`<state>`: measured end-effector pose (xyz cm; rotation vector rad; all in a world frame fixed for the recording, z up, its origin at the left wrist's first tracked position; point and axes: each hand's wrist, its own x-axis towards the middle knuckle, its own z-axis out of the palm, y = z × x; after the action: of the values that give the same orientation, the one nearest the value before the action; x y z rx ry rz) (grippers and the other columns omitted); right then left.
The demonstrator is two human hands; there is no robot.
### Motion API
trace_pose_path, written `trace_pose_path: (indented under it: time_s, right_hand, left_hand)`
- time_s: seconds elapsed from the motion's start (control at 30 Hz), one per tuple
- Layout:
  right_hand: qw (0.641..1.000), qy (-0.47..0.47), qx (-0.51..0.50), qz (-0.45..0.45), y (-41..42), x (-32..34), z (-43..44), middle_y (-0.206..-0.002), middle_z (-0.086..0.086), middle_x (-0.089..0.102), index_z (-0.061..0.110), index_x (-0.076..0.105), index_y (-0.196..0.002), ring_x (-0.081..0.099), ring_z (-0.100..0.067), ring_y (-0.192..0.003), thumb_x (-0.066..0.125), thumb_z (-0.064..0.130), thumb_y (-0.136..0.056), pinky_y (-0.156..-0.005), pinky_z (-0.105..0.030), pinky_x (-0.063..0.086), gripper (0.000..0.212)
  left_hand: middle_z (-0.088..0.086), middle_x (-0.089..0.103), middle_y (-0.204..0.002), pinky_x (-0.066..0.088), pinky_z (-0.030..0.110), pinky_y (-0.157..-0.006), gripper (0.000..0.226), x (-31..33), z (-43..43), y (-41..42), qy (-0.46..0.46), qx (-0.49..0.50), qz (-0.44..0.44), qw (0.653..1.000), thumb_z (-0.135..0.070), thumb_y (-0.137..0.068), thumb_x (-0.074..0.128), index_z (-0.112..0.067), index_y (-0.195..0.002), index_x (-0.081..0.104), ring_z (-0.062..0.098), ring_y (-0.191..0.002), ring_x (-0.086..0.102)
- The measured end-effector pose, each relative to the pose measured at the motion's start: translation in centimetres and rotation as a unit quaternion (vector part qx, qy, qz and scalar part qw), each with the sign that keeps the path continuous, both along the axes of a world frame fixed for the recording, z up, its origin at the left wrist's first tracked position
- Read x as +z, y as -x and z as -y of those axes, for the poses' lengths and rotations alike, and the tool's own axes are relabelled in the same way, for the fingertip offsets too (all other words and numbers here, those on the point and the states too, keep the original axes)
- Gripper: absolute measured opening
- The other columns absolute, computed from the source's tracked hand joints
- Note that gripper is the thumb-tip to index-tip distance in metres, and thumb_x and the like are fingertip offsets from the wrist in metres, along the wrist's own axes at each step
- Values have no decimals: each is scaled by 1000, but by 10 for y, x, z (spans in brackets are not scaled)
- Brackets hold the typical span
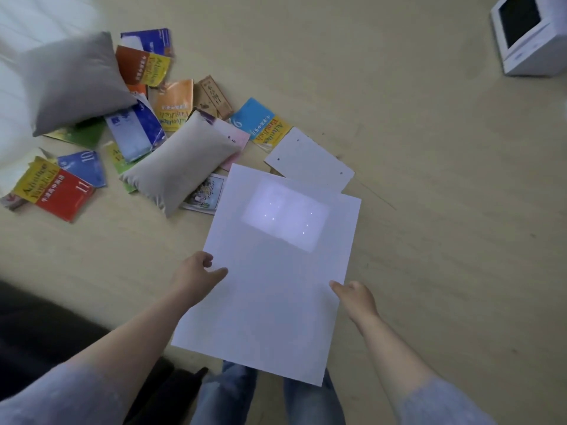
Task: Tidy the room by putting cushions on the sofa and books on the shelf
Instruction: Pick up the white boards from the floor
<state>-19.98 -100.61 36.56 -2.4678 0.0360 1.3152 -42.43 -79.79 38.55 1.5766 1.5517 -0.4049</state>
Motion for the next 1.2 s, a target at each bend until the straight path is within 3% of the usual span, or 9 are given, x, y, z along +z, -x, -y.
trace_pose_path:
  time_s: [0.13,0.3,0.5,0.67,0.83,0.93,1.0,1.1,1.2]
  right_hand:
    - [1000,1,-28,-12,-6,-31,-14,-96,-6,54,4,54,-99,50,-21,-85,63,37,-89,-69,-28,35,36]
    - [995,-10,-96,6,-12,-61,-23,-120,-9,60,2,53,-121,59,-26,-103,71,36,-81,-79,-30,44,55]
    - [990,-18,-140,-15,-19,-81,-20,-114,-4,65,8,59,-115,62,-24,-98,75,38,-76,-78,-31,49,51]
    - [987,-9,-160,17,-17,-95,-14,-106,-3,65,7,58,-109,63,-19,-87,77,39,-72,-60,-27,44,52]
    - [982,-16,-188,-1,-24,-101,-9,-101,-5,70,4,66,-100,65,-22,-87,82,43,-69,-71,-29,49,52]
    - [976,-23,-210,-52,-32,-96,-9,-104,-7,72,5,69,-100,69,-25,-94,89,60,-40,-90,-37,54,85]
    - [978,-17,-200,-62,-34,-95,-5,-106,-6,71,6,68,-104,69,-25,-96,86,67,-29,-94,-39,53,98]
    - [985,4,-162,-55,-31,-79,-6,-114,-4,67,7,64,-113,64,-25,-104,81,72,-32,-94,-36,50,106]
    - [991,7,-124,-45,-25,-51,-4,-111,-5,66,6,62,-111,63,-26,-100,83,65,-45,-85,-33,50,91]
  left_hand:
    - [11,43,-142,41,39,-98,76,-30,-9,-6,-6,-4,-29,1000,-41,-81,70,-5,-141,37,28,-127,46]
    - [13,55,-121,40,32,-73,56,-59,-19,-12,-9,13,-38,999,-37,-81,71,-3,-121,50,26,-93,52]
    - [15,52,-122,39,33,-76,60,-83,-23,-15,7,34,-42,999,-37,-79,72,-2,-120,47,33,-108,52]
    - [12,56,-119,40,32,-77,56,-97,-30,-13,29,88,-14,996,-37,-80,72,-4,-120,49,28,-97,52]
    - [9,58,-106,42,33,-72,56,-102,-37,-3,47,86,-22,995,-48,-76,72,-5,-108,54,25,-88,52]
    - [6,58,-102,46,33,-76,65,-96,-40,-6,68,81,-21,994,-58,-70,73,-8,-107,56,26,-90,55]
    - [5,59,-102,48,34,-79,69,-90,-36,-3,72,81,-24,994,-62,-66,74,-9,-107,57,26,-91,56]
    - [7,62,-106,50,36,-84,69,-77,-22,8,67,93,-29,993,-61,-64,77,-10,-107,58,29,-98,60]
    - [11,61,-109,47,34,-81,71,-50,0,23,66,120,-40,990,-57,-67,77,-4,-112,58,32,-106,59]
